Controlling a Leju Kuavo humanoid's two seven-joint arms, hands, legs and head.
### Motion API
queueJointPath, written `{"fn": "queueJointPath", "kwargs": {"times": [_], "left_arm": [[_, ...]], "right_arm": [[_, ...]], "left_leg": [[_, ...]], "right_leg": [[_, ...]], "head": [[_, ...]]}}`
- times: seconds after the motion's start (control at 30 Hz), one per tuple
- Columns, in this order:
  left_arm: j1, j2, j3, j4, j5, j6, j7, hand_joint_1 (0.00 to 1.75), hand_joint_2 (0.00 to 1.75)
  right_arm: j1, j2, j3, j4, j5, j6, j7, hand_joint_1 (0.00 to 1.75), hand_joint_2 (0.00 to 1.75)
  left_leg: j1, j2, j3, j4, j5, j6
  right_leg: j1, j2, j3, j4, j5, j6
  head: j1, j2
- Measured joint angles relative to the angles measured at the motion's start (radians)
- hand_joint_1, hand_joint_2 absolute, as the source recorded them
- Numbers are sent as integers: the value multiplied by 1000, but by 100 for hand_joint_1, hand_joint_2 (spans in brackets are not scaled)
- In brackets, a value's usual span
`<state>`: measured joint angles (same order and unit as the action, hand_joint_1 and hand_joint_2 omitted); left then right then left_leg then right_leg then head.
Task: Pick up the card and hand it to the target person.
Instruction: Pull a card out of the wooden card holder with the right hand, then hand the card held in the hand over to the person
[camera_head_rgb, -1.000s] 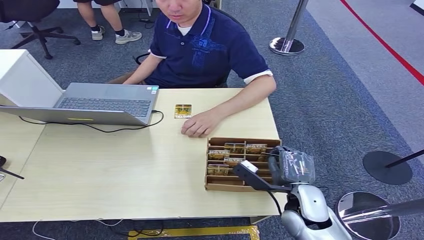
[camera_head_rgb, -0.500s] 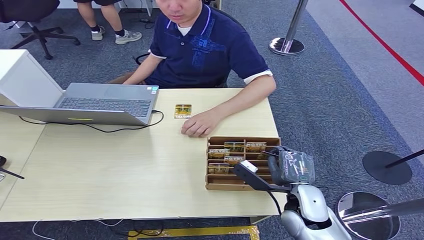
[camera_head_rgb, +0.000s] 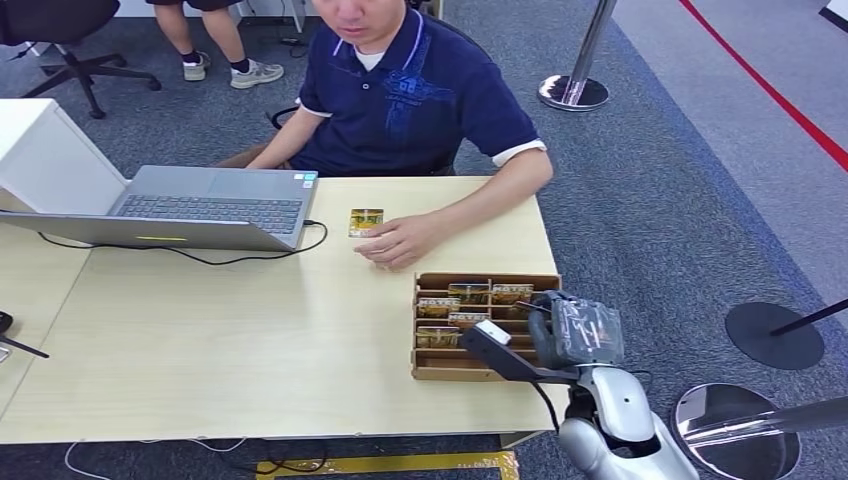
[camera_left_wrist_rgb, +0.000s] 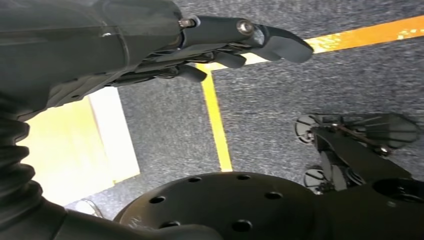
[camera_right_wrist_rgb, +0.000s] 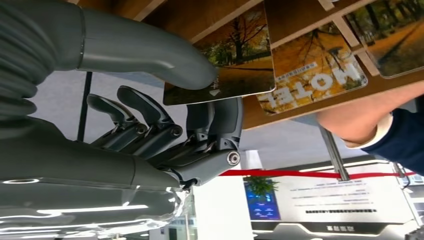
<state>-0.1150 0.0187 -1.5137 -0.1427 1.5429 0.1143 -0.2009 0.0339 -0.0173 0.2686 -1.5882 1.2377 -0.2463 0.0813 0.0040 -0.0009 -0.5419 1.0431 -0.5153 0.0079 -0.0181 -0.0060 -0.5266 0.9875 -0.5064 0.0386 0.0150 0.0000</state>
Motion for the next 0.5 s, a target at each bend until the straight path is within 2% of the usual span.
{"fn": "queueJointPath", "kwargs": {"times": [0.5], "left_arm": [[5,0,0,0,4,26,-7,0,175]], "right_arm": [[-22,-28,-13,-302,-72,-118,-43,161,175]], "left_leg": [[0,0,-1,0,0,0]], "right_leg": [[0,0,0,0,0,0]], "head": [[0,0]]}}
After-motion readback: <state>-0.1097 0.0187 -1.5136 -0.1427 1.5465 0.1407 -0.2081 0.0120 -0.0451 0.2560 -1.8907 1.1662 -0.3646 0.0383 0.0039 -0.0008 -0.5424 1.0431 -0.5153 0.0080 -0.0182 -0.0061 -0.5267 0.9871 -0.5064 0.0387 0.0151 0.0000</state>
